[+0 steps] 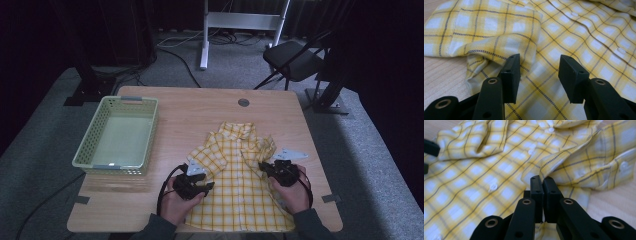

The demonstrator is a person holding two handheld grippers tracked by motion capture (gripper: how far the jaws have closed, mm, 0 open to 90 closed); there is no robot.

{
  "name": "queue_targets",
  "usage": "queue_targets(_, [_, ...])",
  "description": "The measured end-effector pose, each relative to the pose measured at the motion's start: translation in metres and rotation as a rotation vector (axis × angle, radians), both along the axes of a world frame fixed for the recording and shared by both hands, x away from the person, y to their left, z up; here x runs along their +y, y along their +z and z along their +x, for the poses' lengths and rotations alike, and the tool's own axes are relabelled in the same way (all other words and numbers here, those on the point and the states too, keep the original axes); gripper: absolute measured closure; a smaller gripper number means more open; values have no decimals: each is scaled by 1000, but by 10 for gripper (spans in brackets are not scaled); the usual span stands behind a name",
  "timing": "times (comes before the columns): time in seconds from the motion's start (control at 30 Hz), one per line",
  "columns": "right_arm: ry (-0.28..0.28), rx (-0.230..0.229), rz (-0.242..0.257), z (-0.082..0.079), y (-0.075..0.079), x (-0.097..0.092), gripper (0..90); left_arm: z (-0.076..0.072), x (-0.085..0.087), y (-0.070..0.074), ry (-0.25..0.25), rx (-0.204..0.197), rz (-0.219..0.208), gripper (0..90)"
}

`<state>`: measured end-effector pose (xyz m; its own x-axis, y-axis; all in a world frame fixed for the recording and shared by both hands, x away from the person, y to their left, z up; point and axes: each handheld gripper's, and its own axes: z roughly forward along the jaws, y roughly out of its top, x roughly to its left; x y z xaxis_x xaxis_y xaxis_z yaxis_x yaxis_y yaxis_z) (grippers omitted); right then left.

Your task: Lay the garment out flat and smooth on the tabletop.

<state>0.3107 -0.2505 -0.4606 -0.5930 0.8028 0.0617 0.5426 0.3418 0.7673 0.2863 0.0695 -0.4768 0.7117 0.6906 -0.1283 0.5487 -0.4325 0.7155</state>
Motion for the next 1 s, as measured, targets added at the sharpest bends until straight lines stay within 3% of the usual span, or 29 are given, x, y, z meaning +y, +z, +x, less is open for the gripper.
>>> queue_targets(0.27, [-9,0,-3,-20,-3,-8,833,0,0,0,-1,-3,-1,529])
queue_targets(0.4, [-14,2,9,-28,-3,-13,752,0,0,0,-1,-2,-3,529])
queue_targets(0.63, [-40,-27,12,-42,3,-26,690,0,0,0,-1,-4,-1,525])
queue_targets(0.87, [-98,-35,17,-34,5,-43,656,0,-1,-1,-1,-12,1,520])
queue_targets(1.0, [-136,-50,3,-19,2,-50,644,-1,-1,-1,1,-19,1,520])
